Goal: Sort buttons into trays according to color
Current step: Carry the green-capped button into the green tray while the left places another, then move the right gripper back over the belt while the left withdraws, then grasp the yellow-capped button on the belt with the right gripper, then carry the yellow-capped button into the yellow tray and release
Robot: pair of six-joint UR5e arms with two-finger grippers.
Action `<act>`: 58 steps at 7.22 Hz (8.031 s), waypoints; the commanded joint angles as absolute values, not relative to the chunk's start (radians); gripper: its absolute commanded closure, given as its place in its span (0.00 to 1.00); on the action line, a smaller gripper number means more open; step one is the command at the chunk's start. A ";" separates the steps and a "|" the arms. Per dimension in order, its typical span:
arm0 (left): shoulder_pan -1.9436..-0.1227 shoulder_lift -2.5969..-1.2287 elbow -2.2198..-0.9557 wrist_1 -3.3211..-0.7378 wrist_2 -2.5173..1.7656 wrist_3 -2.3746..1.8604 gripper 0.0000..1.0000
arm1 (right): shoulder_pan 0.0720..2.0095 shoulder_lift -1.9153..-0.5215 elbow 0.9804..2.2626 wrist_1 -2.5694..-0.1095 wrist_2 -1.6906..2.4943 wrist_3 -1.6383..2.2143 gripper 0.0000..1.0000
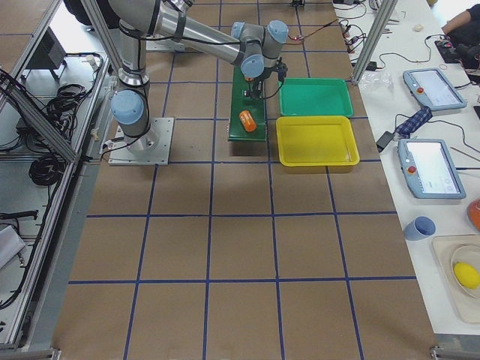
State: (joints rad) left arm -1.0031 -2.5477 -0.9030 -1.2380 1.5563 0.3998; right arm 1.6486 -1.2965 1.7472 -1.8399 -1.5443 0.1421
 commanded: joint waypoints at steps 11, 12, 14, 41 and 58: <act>-1.431 -1.717 -1.941 -1.243 1.542 0.031 1.00 | 1.644 -0.989 1.516 -2.227 -1.571 0.135 0.96; -1.471 -1.729 -1.956 -1.177 1.548 0.031 1.00 | 1.640 -0.989 1.514 -2.226 -1.568 0.130 0.76; -1.517 -1.710 -1.963 -1.175 1.552 0.022 0.65 | 1.632 -0.997 1.514 -2.226 -1.566 0.129 0.11; -1.522 -1.572 -1.626 -1.534 1.640 -0.121 0.00 | 1.721 -1.278 1.749 -1.885 -1.522 0.255 0.18; -1.522 -1.563 -1.626 -1.505 1.605 -0.129 0.00 | 1.332 -1.022 1.494 -2.175 -1.652 -0.152 1.00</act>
